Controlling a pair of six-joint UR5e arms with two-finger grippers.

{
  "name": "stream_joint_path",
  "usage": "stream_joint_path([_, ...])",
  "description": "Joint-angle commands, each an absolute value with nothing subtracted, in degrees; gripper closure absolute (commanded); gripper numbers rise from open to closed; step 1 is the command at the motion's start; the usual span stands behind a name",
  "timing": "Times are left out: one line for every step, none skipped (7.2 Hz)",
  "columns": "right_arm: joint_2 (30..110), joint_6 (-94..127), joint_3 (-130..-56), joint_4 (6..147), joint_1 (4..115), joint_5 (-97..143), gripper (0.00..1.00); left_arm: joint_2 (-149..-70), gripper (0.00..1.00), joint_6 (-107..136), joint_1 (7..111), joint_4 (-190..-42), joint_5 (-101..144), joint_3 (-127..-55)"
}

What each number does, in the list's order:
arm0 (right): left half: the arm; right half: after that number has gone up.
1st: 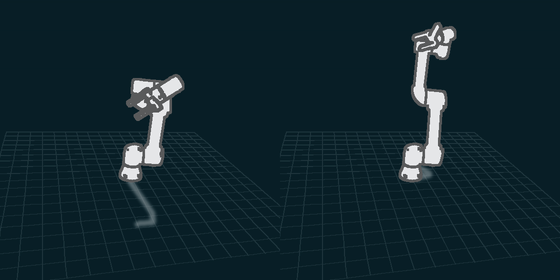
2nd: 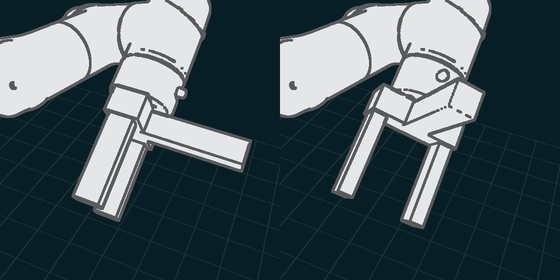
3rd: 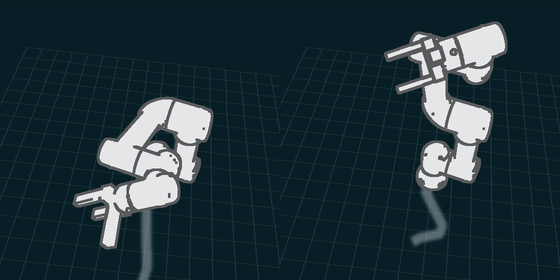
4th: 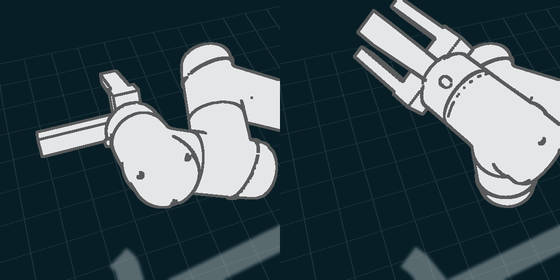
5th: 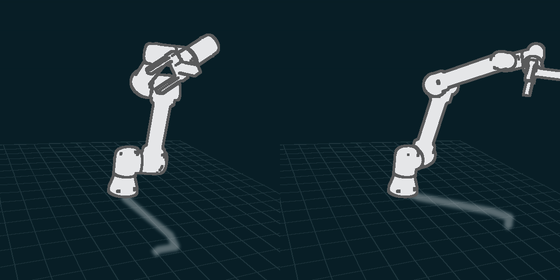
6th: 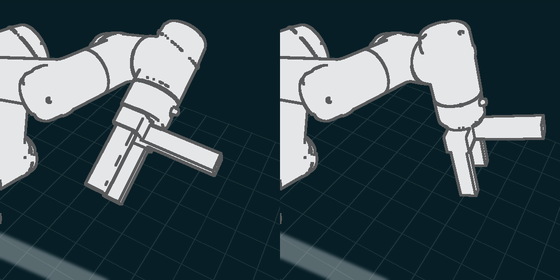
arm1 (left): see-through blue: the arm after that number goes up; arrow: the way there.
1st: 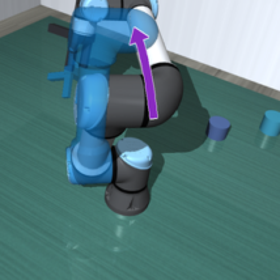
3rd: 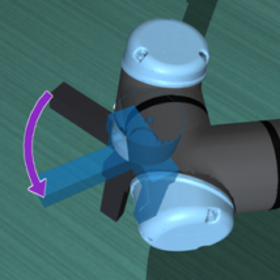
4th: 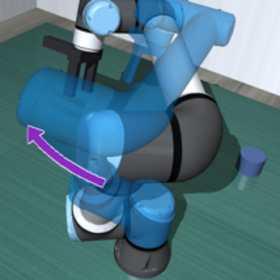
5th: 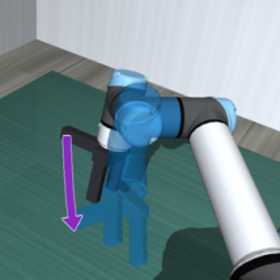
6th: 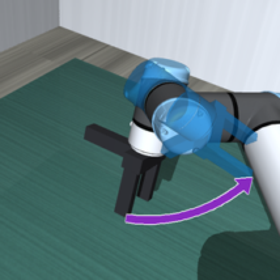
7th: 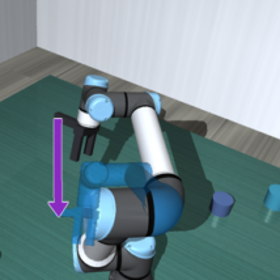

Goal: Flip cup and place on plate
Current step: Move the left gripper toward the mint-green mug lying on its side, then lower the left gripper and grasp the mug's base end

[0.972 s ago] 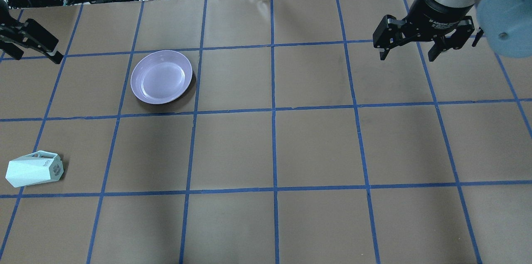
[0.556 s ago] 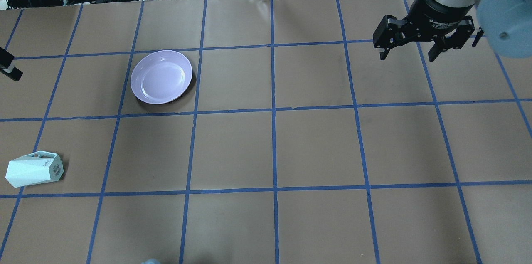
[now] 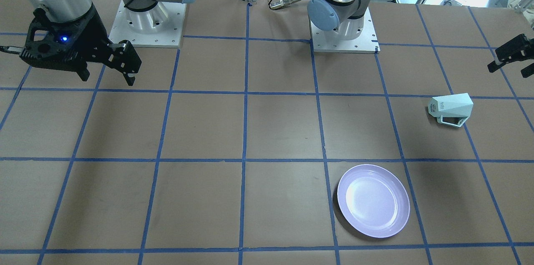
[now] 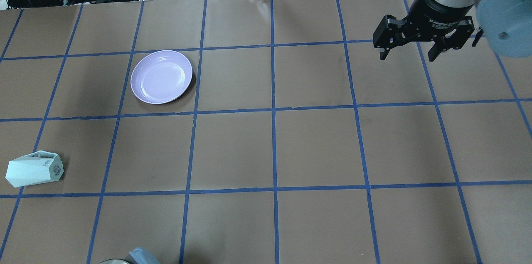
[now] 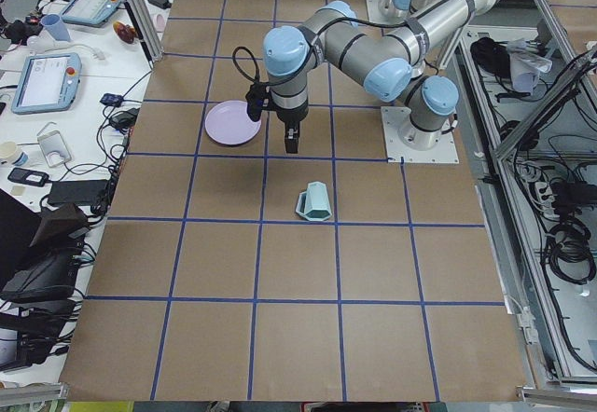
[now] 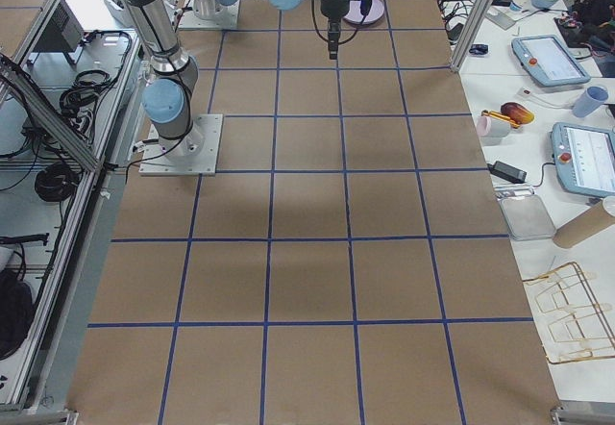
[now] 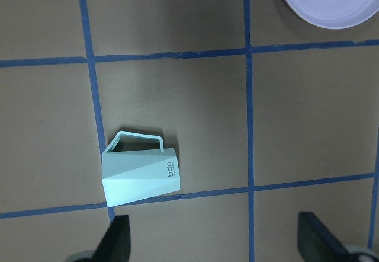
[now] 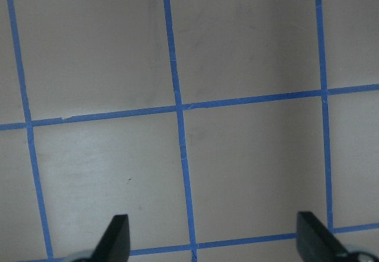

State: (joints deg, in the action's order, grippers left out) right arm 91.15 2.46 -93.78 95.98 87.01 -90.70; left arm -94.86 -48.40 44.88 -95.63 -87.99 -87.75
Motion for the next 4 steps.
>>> stream_joint_path([91.2,2.5,-93.8,96.0,87.0,-90.7,0.00,-96.7,0.00,-54.8,39.8,-95.1,-86.7,-88.5])
stream_joint_path([91.2,2.5,-93.8,96.0,87.0,-90.7,0.00,-97.5,0.00,-56.5,38.1,-95.0,-85.3,-88.9])
stream_joint_path([91.2,2.5,-93.8,96.0,87.0,-90.7,0.00,-98.0,0.00,-56.6,37.6,-95.1,-84.2,-88.8])
stream_joint_path([91.2,2.5,-93.8,96.0,87.0,-90.7,0.00,-99.6,0.00,-56.9,35.0,-95.2,-80.2,-88.9])
